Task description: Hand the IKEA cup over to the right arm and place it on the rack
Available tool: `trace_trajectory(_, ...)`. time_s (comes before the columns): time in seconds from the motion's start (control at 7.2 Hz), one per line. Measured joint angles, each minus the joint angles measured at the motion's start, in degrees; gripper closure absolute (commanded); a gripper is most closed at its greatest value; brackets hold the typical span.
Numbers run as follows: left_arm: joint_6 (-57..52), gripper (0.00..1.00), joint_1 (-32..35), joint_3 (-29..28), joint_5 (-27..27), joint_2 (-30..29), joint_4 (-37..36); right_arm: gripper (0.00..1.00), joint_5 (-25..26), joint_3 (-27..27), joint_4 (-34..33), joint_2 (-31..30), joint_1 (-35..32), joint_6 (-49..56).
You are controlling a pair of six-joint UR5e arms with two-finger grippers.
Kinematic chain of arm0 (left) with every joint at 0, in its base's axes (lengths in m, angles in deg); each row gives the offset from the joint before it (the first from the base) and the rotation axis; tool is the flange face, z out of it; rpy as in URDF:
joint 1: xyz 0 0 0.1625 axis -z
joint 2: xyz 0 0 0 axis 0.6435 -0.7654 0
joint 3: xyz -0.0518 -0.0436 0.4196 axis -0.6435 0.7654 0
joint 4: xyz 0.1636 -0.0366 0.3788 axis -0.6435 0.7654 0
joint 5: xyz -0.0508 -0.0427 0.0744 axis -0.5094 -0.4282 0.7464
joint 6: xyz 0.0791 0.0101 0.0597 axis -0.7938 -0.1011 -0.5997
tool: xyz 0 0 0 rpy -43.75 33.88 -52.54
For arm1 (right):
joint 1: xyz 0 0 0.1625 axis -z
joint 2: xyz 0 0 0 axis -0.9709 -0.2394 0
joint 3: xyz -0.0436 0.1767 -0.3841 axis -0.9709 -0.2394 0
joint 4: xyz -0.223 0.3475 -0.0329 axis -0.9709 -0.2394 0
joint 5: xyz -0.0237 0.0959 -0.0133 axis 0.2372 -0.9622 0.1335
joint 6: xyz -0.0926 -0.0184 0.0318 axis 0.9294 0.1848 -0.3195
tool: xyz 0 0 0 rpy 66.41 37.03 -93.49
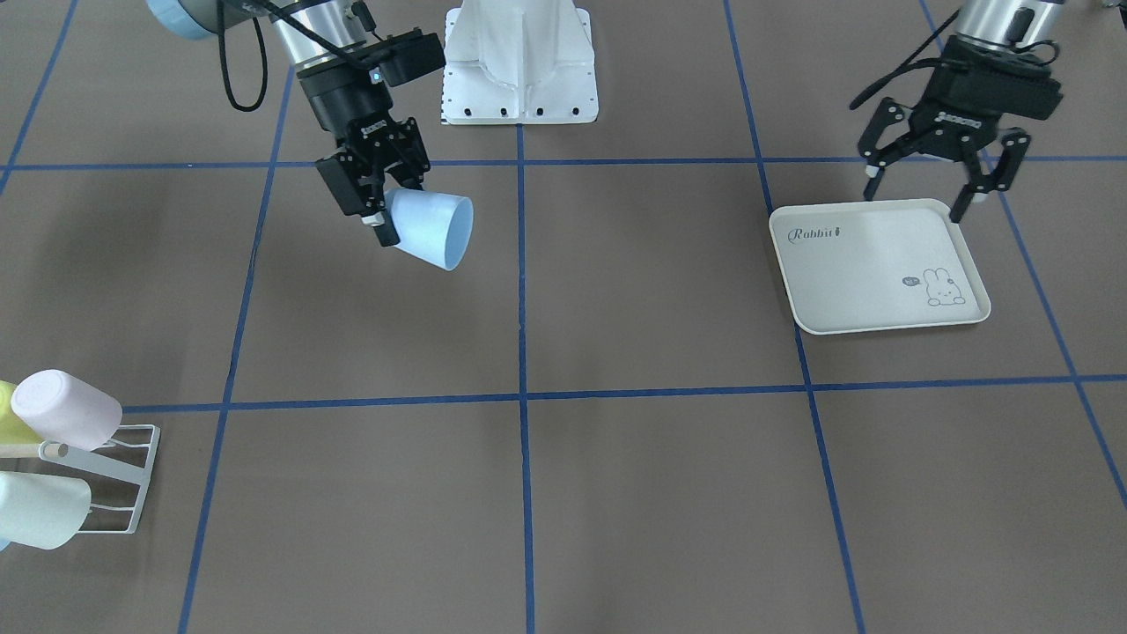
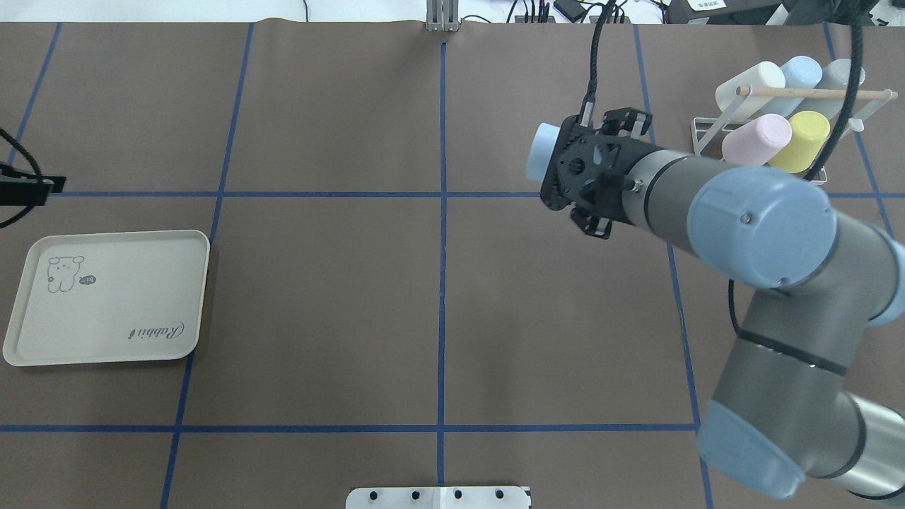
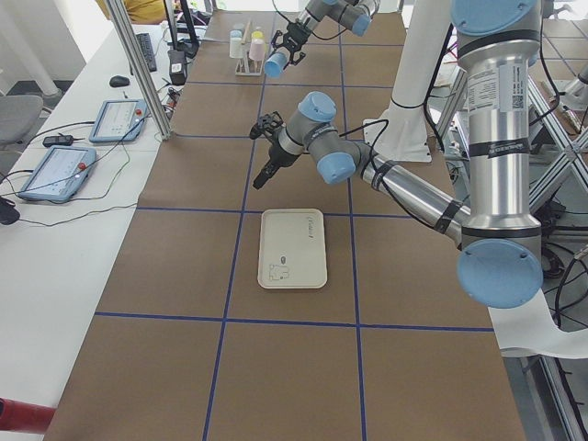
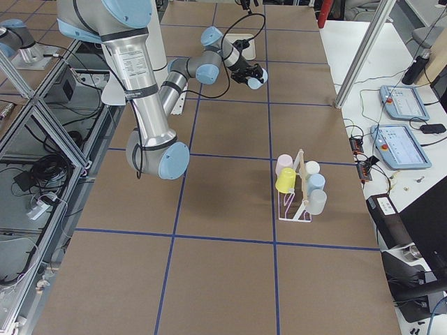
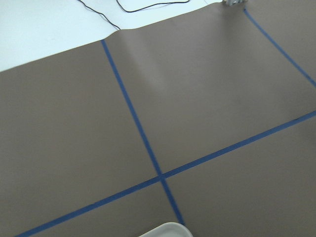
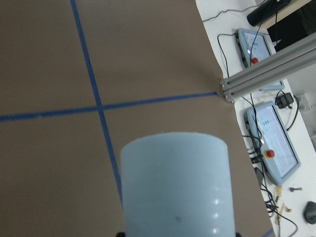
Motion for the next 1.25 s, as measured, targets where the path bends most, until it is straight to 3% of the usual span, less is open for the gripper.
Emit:
trace_trajectory(0.28, -5.97, 0.00, 4.39, -1.32, -3.48, 1.14, 0.17, 0.96, 0.17, 6.50, -19.40, -0.55, -6.74, 18.03)
trace_trajectory(0.56, -6.54, 0.00, 4.94, -1.57, -3.98, 1.21, 0.19, 0.97, 3.17, 9.57, -32.32, -3.44, -12.58, 34.86)
trace_trajectory(0.97, -5.39, 0.00, 4.84, -1.80, -4.11, 1.01, 0.19, 0.99, 15.19, 9.66, -34.52, -13.73, -14.04, 47.98)
trace_trajectory(1.25, -5.02, 0.00, 4.82, -1.78, -4.12, 0.95, 0.19, 1.00, 18.44, 6.85, -28.31, -19.61, -14.04, 50.00)
